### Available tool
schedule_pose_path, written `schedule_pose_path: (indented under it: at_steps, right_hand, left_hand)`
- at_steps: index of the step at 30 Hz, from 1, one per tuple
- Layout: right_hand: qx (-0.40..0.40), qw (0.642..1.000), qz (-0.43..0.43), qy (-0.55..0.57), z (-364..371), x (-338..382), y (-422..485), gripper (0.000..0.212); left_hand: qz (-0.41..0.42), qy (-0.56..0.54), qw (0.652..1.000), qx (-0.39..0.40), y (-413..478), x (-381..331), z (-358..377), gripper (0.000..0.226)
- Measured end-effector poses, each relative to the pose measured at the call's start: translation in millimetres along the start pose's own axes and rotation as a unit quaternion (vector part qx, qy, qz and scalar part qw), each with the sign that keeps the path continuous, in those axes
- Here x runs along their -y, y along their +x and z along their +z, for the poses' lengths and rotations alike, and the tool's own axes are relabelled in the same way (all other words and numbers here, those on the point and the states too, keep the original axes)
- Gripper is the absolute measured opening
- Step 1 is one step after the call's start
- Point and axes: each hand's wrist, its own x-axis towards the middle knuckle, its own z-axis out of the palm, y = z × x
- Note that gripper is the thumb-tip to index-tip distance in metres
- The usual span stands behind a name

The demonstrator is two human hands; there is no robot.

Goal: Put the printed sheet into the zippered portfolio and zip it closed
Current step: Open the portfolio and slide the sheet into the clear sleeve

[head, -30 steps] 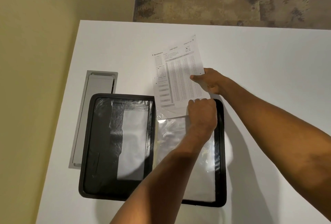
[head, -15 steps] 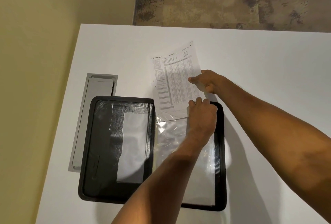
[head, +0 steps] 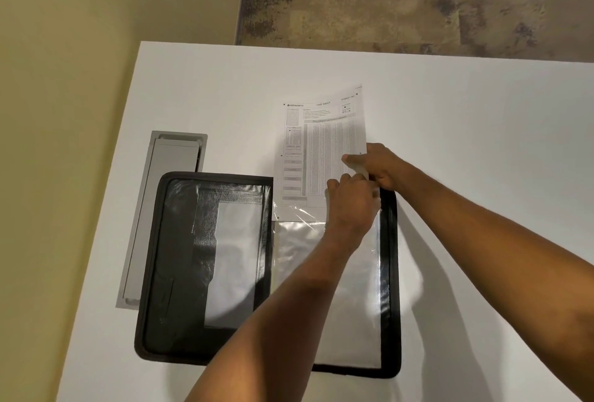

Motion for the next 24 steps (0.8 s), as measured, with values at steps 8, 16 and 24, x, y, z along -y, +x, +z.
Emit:
schedule_pose_path:
  at_steps: [8,16,24]
  right_hand:
    - [-0.039,0.998,0.001,-0.049,-31.5,4.6,6.3,0.027]
    - [0.028,0.993,0.010,-0.118,-40.7,-8.2,-16.9,0.010]
    - [-0.005,0.997,0.005,-0.079,-40.4,6.1,-0.3,0.022]
  left_hand:
    - [-0.031,-0.004,1.000,-0.001,2.7,0.0,1.9,0.018]
    - [-0.033,0.008,0.999,-0.012,6.3,-0.7,7.5,0.015]
    - [-0.041,0.000,0.999,-0.018,2.8,-0.2,9.1,0.020]
